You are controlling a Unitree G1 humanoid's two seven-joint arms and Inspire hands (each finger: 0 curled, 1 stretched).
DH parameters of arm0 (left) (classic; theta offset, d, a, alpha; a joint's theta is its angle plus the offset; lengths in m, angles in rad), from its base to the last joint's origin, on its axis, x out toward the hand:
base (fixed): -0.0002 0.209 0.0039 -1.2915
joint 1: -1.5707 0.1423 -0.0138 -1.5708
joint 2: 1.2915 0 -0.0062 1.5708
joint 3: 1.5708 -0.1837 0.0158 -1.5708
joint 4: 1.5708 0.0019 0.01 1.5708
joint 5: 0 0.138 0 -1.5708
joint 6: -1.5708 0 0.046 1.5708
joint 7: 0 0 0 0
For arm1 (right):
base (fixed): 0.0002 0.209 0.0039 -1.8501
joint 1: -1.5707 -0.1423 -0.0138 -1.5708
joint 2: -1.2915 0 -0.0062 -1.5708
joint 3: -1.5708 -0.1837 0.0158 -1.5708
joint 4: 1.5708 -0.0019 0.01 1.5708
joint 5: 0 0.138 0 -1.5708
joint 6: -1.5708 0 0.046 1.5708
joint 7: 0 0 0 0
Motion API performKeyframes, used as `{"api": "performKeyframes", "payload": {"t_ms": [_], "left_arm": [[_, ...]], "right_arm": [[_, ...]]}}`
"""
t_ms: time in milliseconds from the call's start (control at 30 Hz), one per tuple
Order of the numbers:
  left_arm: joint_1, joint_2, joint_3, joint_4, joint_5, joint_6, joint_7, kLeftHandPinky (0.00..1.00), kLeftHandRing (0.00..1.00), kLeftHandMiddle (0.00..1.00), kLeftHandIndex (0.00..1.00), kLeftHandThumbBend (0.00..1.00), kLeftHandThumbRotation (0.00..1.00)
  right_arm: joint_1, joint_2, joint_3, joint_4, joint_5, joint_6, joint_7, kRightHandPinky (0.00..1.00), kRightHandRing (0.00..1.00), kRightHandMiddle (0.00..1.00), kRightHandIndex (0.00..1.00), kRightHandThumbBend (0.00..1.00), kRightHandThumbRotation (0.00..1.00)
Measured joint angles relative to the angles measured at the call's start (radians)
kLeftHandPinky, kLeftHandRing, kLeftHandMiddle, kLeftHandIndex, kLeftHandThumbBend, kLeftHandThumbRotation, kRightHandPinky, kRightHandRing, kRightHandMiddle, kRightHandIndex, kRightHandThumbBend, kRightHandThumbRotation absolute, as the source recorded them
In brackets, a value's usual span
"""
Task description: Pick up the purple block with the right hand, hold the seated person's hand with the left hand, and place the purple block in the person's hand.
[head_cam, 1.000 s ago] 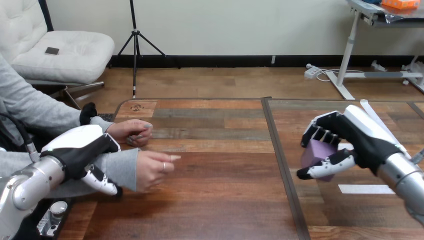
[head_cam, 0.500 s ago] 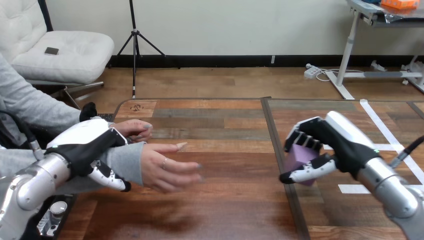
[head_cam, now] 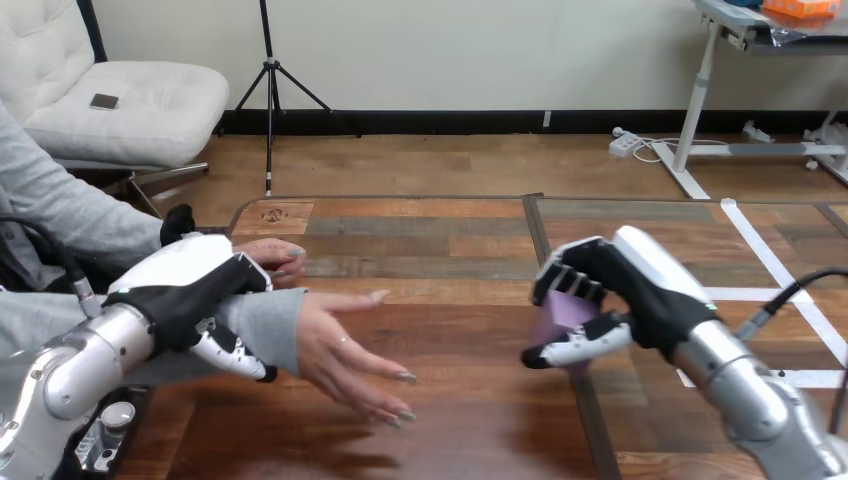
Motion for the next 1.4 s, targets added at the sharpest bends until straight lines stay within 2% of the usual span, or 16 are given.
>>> {"api": "performKeyframes", "payload": {"t_ms": [333, 533, 933, 1400], "left_arm": [[0.0, -0.013, 0.014, -0.031, -0.018, 0.0, 0.0, 0.15, 0.21, 0.3, 0.31, 0.67, 0.0], [0.0, -0.025, 0.023, -0.047, -0.018, 0.0, 0.001, 0.16, 0.21, 0.3, 0.31, 0.68, 0.0], [-0.001, -0.051, 0.037, -0.087, -0.021, 0.01, 0.001, 0.19, 0.26, 0.34, 0.34, 0.68, 0.0], [-0.016, -0.084, 0.043, -0.122, -0.027, 0.033, 0.0, 0.18, 0.24, 0.32, 0.33, 0.68, 0.0]], "right_arm": [[-0.029, 0.053, 0.02, 0.0, -0.028, 0.002, -0.013, 0.31, 0.32, 0.38, 0.42, 0.8, 0.0], [-0.054, 0.086, 0.029, 0.0, -0.033, 0.003, -0.014, 0.32, 0.33, 0.39, 0.42, 0.77, 0.0], [-0.117, 0.151, 0.046, -0.002, -0.037, 0.023, -0.014, 0.33, 0.34, 0.39, 0.43, 0.77, 0.0], [-0.17, 0.218, 0.08, -0.012, -0.041, 0.025, -0.014, 0.32, 0.34, 0.39, 0.42, 0.78, 0.0]]}}
